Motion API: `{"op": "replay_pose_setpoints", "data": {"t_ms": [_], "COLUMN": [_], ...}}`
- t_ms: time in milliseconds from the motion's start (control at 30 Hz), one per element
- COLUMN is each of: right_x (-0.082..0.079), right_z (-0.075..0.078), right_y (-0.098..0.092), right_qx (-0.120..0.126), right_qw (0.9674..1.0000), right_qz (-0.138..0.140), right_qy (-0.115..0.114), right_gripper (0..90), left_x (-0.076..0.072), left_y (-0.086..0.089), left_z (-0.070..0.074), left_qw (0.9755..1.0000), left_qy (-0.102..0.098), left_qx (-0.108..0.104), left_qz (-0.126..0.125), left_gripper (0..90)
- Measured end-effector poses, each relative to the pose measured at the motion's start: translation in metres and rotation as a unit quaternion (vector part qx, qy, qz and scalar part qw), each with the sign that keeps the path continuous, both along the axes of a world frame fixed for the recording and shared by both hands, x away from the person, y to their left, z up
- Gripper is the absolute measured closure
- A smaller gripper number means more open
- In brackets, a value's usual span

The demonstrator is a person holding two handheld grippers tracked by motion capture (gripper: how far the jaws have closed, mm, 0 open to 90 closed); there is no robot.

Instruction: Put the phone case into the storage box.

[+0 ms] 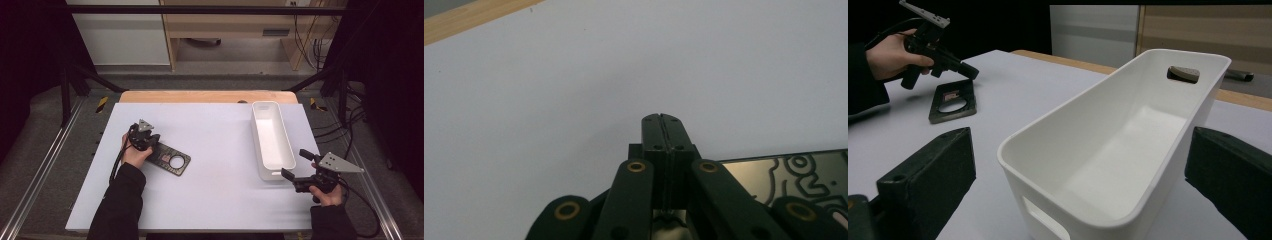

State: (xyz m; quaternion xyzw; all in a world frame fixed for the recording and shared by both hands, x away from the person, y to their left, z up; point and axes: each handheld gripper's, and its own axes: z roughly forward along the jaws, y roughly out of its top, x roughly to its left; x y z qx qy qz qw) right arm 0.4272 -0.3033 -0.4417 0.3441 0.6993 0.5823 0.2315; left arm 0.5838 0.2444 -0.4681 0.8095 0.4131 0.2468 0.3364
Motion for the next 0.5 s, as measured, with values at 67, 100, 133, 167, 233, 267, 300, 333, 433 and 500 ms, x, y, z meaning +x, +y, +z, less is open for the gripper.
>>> {"op": "replay_pose_setpoints", "data": {"t_ms": [67, 100, 133, 167, 233, 267, 300, 333, 433, 500], "right_x": [0.0000, 0.0000, 0.0002, 0.0001, 0.0002, 0.0002, 0.0002, 0.0003, 0.0005, 0.0005], "right_z": [-0.0001, -0.0002, -0.0003, -0.0004, -0.0004, -0.0004, -0.0004, -0.0005, -0.0009, -0.0009], "right_y": [0.0003, 0.0003, 0.0004, 0.0005, 0.0003, 0.0002, 0.0002, 0.0001, 0.0003, 0.0004], "right_qx": [-0.001, -0.001, -0.001, -0.001, -0.002, -0.001, -0.001, -0.001, -0.002, -0.002], "right_qw": [1.0000, 1.0000, 1.0000, 1.0000, 1.0000, 1.0000, 1.0000, 1.0000, 1.0000, 1.0000], "right_qz": [0.000, 0.000, 0.000, 0.000, 0.000, 0.000, 0.000, 0.000, 0.001, 0.002], "right_qy": [0.001, 0.001, 0.001, 0.002, 0.001, 0.001, 0.001, 0.001, 0.003, 0.002], "right_gripper": [0.4, 0.4, 0.4, 0.4, 0.4, 0.4, 0.4, 0.4, 0.4, 0.4], "left_x": [0.0008, 0.0014, 0.0018, 0.0024, 0.0034, 0.0040, 0.0040, 0.0047, 0.0075, 0.0097], "left_y": [-0.0008, -0.0013, -0.0016, -0.0017, -0.0018, -0.0021, -0.0021, -0.0027, -0.0062, -0.0090], "left_z": [-0.0011, -0.0016, -0.0022, -0.0026, -0.0040, -0.0039, -0.0039, -0.0034, -0.0008, -0.0006], "left_qw": [1.0000, 1.0000, 1.0000, 0.9999, 0.9999, 0.9999, 0.9999, 0.9999, 0.9992, 0.9990], "left_qy": [0.000, 0.000, 0.002, 0.002, 0.005, 0.006, 0.006, 0.009, 0.018, 0.027], "left_qx": [0.003, 0.008, 0.008, 0.012, 0.010, 0.013, 0.013, 0.014, 0.034, 0.036], "left_qz": [-0.003, -0.003, -0.003, -0.002, -0.001, 0.001, 0.001, 0.001, -0.008, -0.007], "left_gripper": [89.2, 89.2, 89.2, 89.2, 89.2, 89.2, 89.2, 89.2, 89.2, 89.2]}}
